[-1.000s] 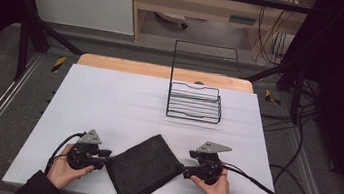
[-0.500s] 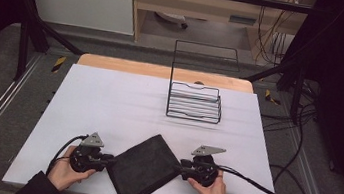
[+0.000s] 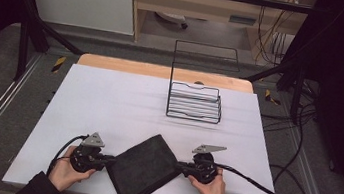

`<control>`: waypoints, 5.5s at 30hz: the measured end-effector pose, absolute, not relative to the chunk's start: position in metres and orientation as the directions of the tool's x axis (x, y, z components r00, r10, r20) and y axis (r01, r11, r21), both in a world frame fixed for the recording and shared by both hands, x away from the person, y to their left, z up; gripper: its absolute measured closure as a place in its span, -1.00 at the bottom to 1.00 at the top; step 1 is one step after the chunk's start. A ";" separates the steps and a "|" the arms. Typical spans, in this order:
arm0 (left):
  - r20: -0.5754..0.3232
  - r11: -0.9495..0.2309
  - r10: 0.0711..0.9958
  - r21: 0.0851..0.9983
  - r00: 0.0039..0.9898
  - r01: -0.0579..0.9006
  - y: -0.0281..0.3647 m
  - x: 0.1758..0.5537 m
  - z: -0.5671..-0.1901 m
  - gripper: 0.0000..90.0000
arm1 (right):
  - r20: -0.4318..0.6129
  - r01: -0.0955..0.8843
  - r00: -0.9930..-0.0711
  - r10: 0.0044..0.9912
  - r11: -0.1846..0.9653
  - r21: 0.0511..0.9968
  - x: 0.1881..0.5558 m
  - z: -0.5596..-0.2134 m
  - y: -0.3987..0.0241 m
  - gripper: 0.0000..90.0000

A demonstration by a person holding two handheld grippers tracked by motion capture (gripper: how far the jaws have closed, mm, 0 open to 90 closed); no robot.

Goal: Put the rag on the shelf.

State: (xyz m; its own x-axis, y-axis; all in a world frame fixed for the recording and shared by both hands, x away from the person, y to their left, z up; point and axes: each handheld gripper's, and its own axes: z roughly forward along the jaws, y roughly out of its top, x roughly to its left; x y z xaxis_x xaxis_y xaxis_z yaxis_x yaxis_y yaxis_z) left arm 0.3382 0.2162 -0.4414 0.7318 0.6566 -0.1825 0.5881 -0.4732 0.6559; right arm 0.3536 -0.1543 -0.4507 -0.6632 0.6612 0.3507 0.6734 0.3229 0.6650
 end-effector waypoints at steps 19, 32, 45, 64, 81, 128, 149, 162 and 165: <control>-0.209 -0.440 0.660 0.671 0.721 0.597 0.207 0.327 -0.436 0.83 | 0.170 0.567 -0.723 0.670 0.434 0.700 0.384 -0.417 -0.142 0.84; -0.174 -0.446 0.657 0.694 0.733 0.565 0.190 0.312 -0.440 0.77 | 0.071 0.539 -0.718 0.692 0.489 0.686 0.421 -0.430 -0.124 0.82; -0.210 -0.419 0.678 0.677 0.705 0.605 0.193 0.320 -0.444 0.42 | 0.168 0.615 -0.606 0.777 0.325 0.718 0.411 -0.445 -0.142 0.12; -0.270 -0.389 0.665 0.671 0.697 0.631 0.181 0.309 -0.441 0.83 | 0.182 0.574 -0.672 0.718 0.350 0.740 0.433 -0.438 -0.123 0.81; -0.156 -0.406 0.663 0.748 0.733 0.526 0.195 0.321 -0.430 0.09 | 0.121 0.495 -0.676 0.727 0.326 0.806 0.418 -0.427 -0.140 -0.34; -0.183 -0.349 0.774 0.676 0.606 0.649 0.158 0.444 -0.438 0.86 | 0.161 0.534 -0.632 0.758 0.275 0.799 0.371 -0.435 -0.189 -0.88; -0.203 -0.340 0.746 0.702 0.634 0.626 0.164 0.445 -0.446 0.33 | 0.216 0.563 -0.609 0.763 0.224 0.796 0.421 -0.432 -0.139 -0.63; -0.248 -0.333 0.733 0.681 0.633 0.652 0.164 0.443 -0.449 0.51 | 0.220 0.607 -0.613 0.759 0.274 0.746 0.440 -0.458 -0.115 -0.10; -0.251 -0.330 0.736 0.678 0.629 0.657 0.164 0.442 -0.448 0.56 | 0.246 0.616 -0.621 0.744 0.269 0.741 0.440 -0.458 -0.114 0.14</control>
